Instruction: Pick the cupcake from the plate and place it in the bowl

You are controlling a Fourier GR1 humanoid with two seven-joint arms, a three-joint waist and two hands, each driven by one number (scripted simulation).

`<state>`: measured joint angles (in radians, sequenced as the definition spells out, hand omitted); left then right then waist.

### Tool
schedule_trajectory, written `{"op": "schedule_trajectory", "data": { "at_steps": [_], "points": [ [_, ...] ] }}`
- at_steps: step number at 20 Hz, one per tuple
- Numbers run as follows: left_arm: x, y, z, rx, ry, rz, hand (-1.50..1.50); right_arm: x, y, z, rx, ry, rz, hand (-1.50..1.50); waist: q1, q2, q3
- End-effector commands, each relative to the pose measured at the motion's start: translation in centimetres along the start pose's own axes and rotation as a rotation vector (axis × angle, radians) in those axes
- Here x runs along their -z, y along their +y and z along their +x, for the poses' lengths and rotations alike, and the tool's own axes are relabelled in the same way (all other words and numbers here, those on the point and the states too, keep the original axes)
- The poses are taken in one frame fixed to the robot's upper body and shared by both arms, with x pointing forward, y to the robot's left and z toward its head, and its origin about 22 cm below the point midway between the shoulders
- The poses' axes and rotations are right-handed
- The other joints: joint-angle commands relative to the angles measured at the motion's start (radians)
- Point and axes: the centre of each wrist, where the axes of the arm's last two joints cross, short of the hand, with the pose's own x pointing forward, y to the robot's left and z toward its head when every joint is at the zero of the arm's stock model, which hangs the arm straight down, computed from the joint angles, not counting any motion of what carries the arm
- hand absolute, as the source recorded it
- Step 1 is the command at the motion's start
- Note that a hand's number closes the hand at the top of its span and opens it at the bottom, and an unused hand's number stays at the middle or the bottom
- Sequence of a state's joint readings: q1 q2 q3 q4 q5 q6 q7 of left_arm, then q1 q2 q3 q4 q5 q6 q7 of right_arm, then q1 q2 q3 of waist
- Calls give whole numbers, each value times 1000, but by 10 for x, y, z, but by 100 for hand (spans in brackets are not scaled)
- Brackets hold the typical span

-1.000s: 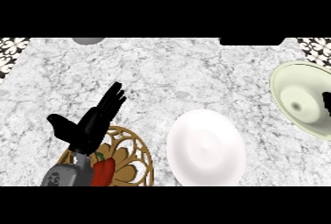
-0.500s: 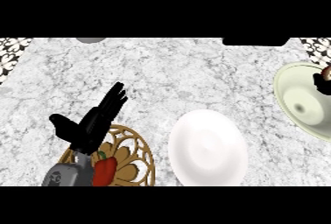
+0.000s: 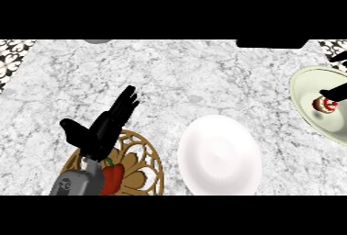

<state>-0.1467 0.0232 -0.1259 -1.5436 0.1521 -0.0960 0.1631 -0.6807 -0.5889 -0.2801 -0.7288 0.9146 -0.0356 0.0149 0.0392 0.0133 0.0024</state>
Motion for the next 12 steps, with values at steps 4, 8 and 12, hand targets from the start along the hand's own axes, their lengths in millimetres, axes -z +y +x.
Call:
{"op": "schedule_trajectory", "data": {
  "at_steps": [4,8,12],
  "points": [
    [-4,10,8,5,-13,9,0,10,11,-3,372,-40,-67,-150,-5,-2,1],
    [-2,16,3,-13,5,46,0,8,-1,-10,686,-151,-272,-150,-41,-10,2],
    [-8,25,-3,-11,23,68,0,-5,1,-34,867,-277,-317,-150,-64,-21,-1]
  ]
}}
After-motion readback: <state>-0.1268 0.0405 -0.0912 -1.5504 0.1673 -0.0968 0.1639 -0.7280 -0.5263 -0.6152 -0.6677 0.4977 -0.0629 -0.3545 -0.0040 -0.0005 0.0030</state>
